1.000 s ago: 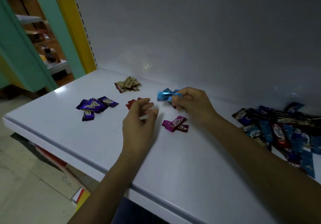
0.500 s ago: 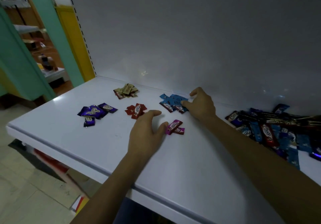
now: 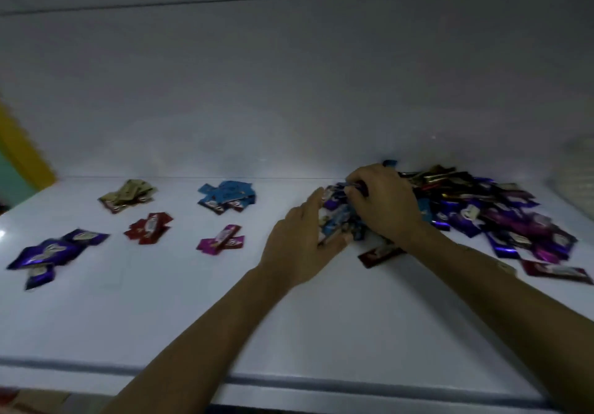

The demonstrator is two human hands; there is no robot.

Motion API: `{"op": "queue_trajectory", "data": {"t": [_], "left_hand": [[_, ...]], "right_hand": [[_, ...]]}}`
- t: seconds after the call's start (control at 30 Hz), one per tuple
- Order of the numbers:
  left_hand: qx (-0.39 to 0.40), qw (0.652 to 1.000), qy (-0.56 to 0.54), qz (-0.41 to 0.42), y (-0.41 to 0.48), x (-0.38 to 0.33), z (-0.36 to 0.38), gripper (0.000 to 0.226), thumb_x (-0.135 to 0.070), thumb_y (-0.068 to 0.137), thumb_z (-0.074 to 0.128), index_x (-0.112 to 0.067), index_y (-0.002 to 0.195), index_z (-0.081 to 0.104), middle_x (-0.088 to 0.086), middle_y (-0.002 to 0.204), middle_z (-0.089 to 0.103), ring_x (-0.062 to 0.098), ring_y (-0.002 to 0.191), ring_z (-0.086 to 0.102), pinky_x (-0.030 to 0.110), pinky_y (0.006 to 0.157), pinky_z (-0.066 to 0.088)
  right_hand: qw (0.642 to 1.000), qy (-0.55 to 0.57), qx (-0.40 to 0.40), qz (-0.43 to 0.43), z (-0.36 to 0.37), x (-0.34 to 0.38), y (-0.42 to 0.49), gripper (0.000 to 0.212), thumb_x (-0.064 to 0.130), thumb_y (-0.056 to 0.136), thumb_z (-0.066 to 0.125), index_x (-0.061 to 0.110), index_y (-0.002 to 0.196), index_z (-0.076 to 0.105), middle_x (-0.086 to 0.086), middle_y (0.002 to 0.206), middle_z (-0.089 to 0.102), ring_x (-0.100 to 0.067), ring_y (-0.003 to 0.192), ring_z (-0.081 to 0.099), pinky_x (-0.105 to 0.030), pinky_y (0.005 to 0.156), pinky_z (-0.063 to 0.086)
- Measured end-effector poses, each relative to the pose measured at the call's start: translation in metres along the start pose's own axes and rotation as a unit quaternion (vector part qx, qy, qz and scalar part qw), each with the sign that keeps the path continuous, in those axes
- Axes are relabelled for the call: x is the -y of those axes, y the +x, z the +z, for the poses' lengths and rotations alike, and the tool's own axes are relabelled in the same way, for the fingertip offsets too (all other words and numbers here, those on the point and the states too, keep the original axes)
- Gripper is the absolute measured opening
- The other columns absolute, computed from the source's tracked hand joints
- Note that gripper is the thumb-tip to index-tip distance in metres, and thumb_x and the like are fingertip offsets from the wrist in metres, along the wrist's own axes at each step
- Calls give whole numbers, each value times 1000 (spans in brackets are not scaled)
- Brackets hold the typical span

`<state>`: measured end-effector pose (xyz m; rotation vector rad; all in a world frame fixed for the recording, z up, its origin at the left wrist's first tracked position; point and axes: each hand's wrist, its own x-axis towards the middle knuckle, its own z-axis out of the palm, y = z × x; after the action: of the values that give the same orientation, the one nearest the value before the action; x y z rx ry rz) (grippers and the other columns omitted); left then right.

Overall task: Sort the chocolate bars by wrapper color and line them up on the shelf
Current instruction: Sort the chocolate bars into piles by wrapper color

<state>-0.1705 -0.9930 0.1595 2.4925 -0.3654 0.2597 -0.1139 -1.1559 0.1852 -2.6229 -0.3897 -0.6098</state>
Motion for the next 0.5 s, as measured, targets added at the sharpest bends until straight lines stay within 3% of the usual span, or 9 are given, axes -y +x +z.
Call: {"op": "queue_trajectory", "data": {"t": [0.1, 0.17, 0.27, 0.37, 0.5], "left_hand": [[21, 997, 40, 67, 7, -22, 32, 106, -82, 73, 42, -18, 153, 12, 1, 156, 28, 18, 140, 30, 41, 113, 29], [57, 993, 79, 60, 15, -31, 44, 117, -91, 65, 32, -20, 154, 1, 1, 162, 6, 19, 148, 8, 52, 118, 14], [114, 984, 132, 27, 31, -37, 52, 122, -95, 59, 33, -29, 151, -13, -2, 160, -18, 22, 147, -16, 60, 114, -4], [126, 983, 130, 16, 51, -40, 58, 121, -93, 54, 30, -35, 150, -15, -2, 160, -19, 28, 147, -17, 66, 113, -2], [127, 981, 143, 33, 69, -48, 68, 116, -91, 57, 34, -35, 152, -3, -2, 162, -6, 29, 148, -5, 61, 115, 4]], "right_hand": [[998, -40, -17, 47, -23, -39, -16, 21, 28, 91, 58, 15, 105, 67, -9, 109, 64, -31, 105, 54, -40, 86, 41], [995, -45, -25, 84, -34, -59, -27, 21, 29, 92, 56, 17, 106, 66, -8, 111, 63, -30, 107, 52, -39, 87, 38], [992, -42, -49, 106, -41, -79, -42, 21, 29, 93, 55, 17, 108, 66, -7, 111, 62, -29, 107, 51, -39, 85, 38], [989, -41, -65, 125, -39, -92, -57, 21, 28, 94, 54, 18, 108, 65, -4, 108, 61, -25, 103, 51, -37, 85, 34], [986, -23, -79, 145, -33, -98, -63, 20, 26, 92, 55, 17, 106, 65, -4, 104, 63, -23, 100, 52, -39, 87, 38]]}}
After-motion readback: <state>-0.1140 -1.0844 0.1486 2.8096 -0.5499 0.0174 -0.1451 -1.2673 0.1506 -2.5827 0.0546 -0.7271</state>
